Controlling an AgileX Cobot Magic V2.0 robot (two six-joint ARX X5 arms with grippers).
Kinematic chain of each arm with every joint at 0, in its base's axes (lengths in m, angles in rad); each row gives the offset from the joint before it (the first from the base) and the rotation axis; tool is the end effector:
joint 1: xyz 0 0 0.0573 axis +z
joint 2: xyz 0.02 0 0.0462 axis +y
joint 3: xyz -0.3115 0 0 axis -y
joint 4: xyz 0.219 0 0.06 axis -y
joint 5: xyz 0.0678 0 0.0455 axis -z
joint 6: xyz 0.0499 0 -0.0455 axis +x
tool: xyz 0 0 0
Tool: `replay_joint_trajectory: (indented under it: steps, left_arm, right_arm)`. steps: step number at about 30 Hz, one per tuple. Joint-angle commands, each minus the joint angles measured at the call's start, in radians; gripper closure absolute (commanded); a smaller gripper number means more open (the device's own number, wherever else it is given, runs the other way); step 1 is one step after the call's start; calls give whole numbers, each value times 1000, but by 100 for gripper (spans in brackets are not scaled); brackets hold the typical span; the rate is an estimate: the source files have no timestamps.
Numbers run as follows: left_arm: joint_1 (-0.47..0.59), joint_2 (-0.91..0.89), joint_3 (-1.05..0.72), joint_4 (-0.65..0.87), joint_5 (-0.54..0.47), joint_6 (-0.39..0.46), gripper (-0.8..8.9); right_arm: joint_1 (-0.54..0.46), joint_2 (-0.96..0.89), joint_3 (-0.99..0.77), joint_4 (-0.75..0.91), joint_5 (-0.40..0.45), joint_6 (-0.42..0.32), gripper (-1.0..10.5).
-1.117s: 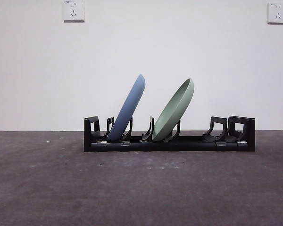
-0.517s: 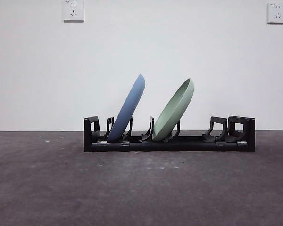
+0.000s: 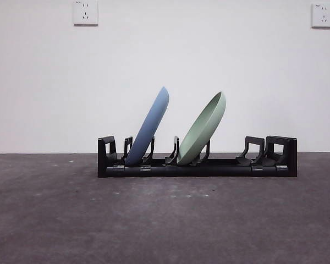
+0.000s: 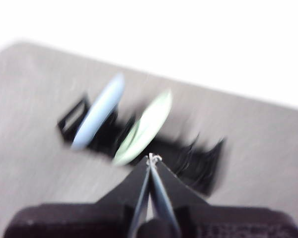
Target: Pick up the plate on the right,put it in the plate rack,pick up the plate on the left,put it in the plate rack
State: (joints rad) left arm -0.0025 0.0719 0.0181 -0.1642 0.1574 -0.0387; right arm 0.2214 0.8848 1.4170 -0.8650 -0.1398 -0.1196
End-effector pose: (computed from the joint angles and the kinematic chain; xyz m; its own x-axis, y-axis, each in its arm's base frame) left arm 0.0455 -0.0079 0.1487 0.9639 -0.1592 -0.2136 0.1470 0.9865 -0.0717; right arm 0.0880 0.0269 0.4691 0.8825 0.3415 -0.3235 -0.3815 0.9219 -0.0676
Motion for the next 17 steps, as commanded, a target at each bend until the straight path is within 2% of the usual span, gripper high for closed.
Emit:
replay_joint_trajectory:
  steps: [1, 4, 8, 17]
  left_arm:
    - [3, 0, -10, 5, -1, -10, 817]
    - [3, 0, -10, 5, -1, -10, 817]
    - [3, 0, -10, 5, -1, -10, 817]
    - [3, 0, -10, 5, -1, -10, 817]
  right_arm:
    - [-87, -91, -32, 29, 1, -8, 945]
    - [-194, -247, -153, 141, 2, -7, 945]
    - [-253, -400, -346, 266, -2, -5, 945]
    - [-276, -673, -835, 469, 2, 27, 945]
